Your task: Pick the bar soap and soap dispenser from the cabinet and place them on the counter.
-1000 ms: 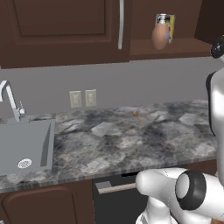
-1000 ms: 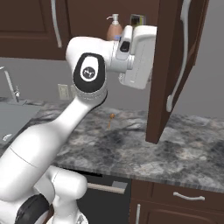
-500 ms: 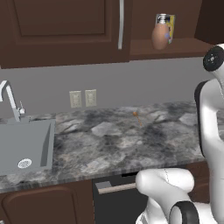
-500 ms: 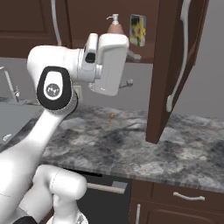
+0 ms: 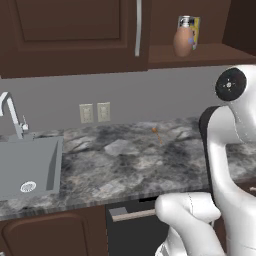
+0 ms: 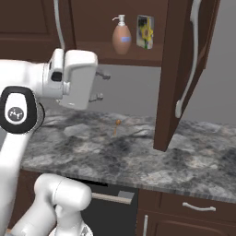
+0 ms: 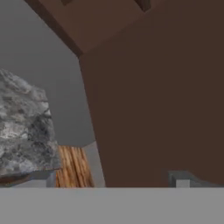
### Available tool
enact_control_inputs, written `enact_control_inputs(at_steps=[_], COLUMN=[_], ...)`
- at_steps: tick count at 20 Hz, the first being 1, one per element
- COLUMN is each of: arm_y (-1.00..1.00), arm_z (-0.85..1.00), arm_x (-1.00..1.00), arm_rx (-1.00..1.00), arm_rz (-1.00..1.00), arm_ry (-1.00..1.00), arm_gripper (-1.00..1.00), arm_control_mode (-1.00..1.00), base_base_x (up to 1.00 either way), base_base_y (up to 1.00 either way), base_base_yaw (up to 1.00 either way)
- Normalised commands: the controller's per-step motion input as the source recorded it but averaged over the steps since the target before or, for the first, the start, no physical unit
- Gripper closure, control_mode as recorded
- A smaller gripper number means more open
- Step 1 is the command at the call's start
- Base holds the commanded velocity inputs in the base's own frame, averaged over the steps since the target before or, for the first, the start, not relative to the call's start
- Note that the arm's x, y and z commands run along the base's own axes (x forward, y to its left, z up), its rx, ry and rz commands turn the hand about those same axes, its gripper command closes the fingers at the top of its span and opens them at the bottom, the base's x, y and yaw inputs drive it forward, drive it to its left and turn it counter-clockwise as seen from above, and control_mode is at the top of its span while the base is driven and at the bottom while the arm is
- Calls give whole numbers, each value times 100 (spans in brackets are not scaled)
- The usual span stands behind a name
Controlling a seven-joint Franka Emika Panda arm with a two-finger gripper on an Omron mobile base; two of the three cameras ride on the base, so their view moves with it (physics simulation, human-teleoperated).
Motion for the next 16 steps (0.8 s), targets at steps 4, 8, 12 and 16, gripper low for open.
enact_control_inputs(at_steps=[4,8,12,16], arm_y=[30,38,60,40], arm_z=[2,-1,-12,-3], arm_x=[-8,-20,-64,-47], arm_rx=[32,28,6,18], arm_rz=[24,24,9,8], arm_ry=[0,-3,-24,-19], arm_gripper=[-100,-100,-100,-100], arm_control_mode=[-100,-100,-100,-100], base_base_x=[0,0,0,0], base_base_y=[0,0,0,0], base_base_yaw=[0,0,0,0])
